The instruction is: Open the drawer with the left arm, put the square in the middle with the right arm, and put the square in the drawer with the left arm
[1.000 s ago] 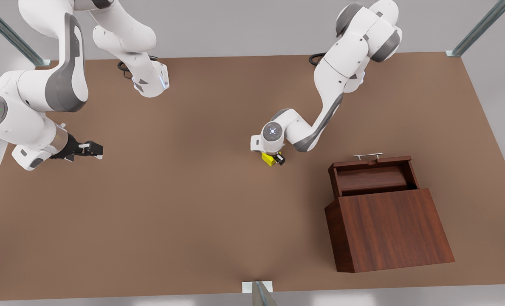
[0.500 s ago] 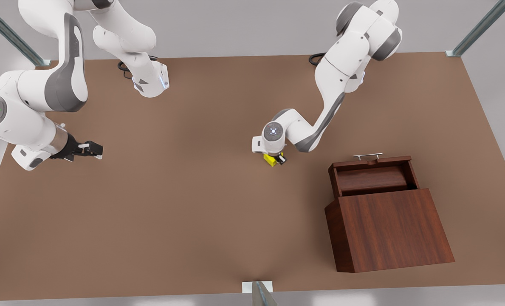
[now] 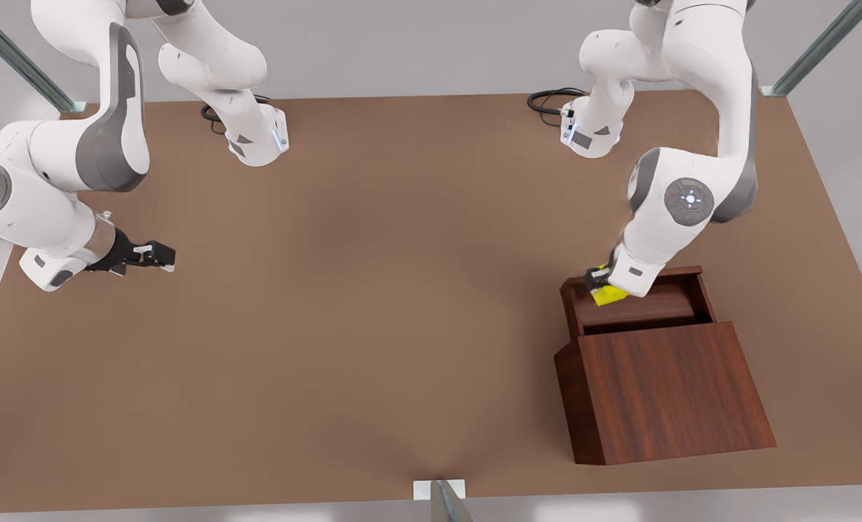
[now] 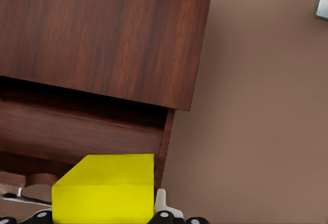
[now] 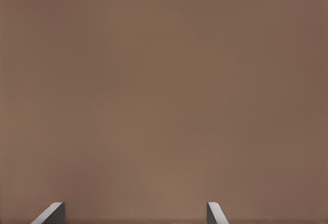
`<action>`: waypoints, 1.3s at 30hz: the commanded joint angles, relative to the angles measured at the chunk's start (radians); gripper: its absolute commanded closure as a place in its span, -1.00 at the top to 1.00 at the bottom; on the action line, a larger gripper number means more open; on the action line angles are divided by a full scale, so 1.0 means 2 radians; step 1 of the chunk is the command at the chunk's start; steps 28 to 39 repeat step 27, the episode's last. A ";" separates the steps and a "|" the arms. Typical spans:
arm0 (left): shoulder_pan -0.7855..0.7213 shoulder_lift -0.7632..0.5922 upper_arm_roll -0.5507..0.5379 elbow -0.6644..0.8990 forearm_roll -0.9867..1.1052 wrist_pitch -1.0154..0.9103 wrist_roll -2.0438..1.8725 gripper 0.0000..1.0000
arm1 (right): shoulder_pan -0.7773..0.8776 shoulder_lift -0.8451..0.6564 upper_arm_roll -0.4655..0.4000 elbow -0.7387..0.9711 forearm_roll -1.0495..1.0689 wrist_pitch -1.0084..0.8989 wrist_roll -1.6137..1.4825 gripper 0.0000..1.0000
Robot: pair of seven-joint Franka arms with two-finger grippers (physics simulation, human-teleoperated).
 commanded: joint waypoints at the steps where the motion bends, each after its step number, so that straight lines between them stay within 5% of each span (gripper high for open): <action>1: -0.002 0.002 0.000 0.000 -0.014 0.003 0.002 0.35 | 0.001 0.000 0.000 -0.001 0.000 0.000 0.000 1.00; 12: 0.030 0.034 0.000 -0.004 -0.006 0.014 0.084 0.37 | 0.000 0.001 0.000 -0.001 0.000 0.000 0.000 1.00; 13: 0.031 0.035 0.000 -0.004 -0.006 0.014 0.084 0.45 | -0.001 0.003 -0.001 -0.001 0.000 0.000 0.000 1.00; 14: 0.031 0.035 0.000 -0.005 -0.007 0.014 0.084 1.00 | 0.000 0.003 -0.001 -0.001 0.000 0.000 0.000 1.00; 20: 0.031 0.030 0.000 -0.001 -0.006 0.010 0.082 1.00 | -0.001 0.003 -0.002 -0.001 0.000 0.000 0.000 1.00; 24: 0.031 -0.020 0.000 0.089 0.022 -0.188 0.342 1.00 | -0.001 0.004 -0.002 -0.001 0.000 0.000 0.000 1.00; 39: 0.031 -0.021 0.015 0.126 0.022 -0.193 0.336 1.00 | -0.001 0.006 -0.002 0.000 0.000 0.000 0.000 1.00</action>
